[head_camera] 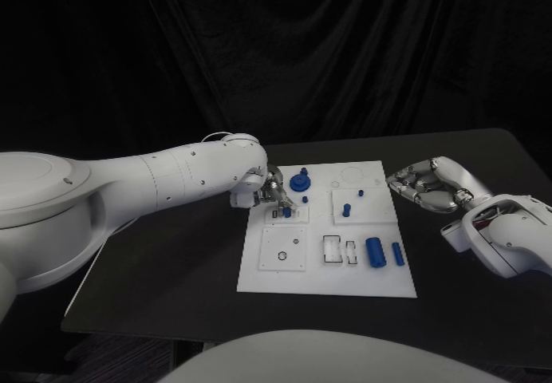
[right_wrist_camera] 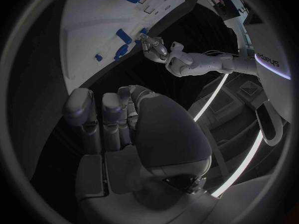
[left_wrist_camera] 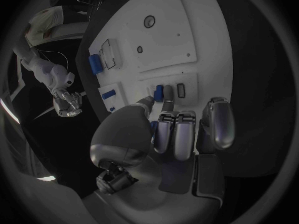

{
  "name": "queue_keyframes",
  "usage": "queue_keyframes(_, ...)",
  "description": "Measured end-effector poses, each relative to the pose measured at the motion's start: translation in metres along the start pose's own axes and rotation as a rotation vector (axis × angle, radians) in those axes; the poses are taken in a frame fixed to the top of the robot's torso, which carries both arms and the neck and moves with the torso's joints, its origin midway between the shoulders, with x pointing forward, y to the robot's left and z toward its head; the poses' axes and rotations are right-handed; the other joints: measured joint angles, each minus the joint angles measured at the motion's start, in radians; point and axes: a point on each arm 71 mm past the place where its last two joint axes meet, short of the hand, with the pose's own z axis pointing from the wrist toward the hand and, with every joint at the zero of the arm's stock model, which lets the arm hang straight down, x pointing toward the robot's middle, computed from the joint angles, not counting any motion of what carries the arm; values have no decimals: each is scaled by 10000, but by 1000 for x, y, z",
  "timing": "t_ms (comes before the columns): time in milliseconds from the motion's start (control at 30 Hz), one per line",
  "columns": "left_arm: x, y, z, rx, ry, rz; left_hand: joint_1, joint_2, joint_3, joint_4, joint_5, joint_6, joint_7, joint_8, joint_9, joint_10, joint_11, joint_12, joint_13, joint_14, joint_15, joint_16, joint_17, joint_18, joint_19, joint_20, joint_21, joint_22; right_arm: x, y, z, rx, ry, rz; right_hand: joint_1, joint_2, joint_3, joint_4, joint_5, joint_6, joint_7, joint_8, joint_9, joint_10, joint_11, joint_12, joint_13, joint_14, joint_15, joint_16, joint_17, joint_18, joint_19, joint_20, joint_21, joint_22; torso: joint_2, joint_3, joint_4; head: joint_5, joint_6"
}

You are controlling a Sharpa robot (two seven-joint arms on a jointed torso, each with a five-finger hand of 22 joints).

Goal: Assemble the parts on the task board

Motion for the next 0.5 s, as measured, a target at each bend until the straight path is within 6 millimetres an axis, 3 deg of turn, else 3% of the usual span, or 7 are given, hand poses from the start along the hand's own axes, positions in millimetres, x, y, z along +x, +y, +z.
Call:
queue_keyframes(200,0,1,0,-4,5,-6,97,-8,82,-114,287,21,-21,0,18,0,0,0,0,0,0,0,0,0,0,0,-38,0,0,0,0,27,21,4,0,0,0,0,2,0,0,0,0,0,-1,0,0,0,0,0,0,-1,-1,-1,-1,0,-3,0,3,0,0)
queue_keyframes(367,0,2,0,-9,7,-12,310,8,382,-414,920,37,-37,59,154,0,0,0,0,0,0,0,0,1,-37,-37,-79,0,0,-1,0,48,41,7,0,0,0,0,45,0,0,0,-1,-36,-36,0,-30,-15,-15,-30,-11,0,-37,-37,-57,-1,-5,0,2,15,0)
queue_keyframes(500,0,1,0,13,12,-12,423,-108,751,-611,1504,37,-37,141,291,3,-3,0,0,0,0,0,0,1,-32,-42,-79,0,0,-1,0,61,54,10,3,3,0,0,72,0,0,0,-2,-39,-33,0,-32,-29,-29,-37,-11,1,-37,-37,-57,-1,-5,0,1,22,0)
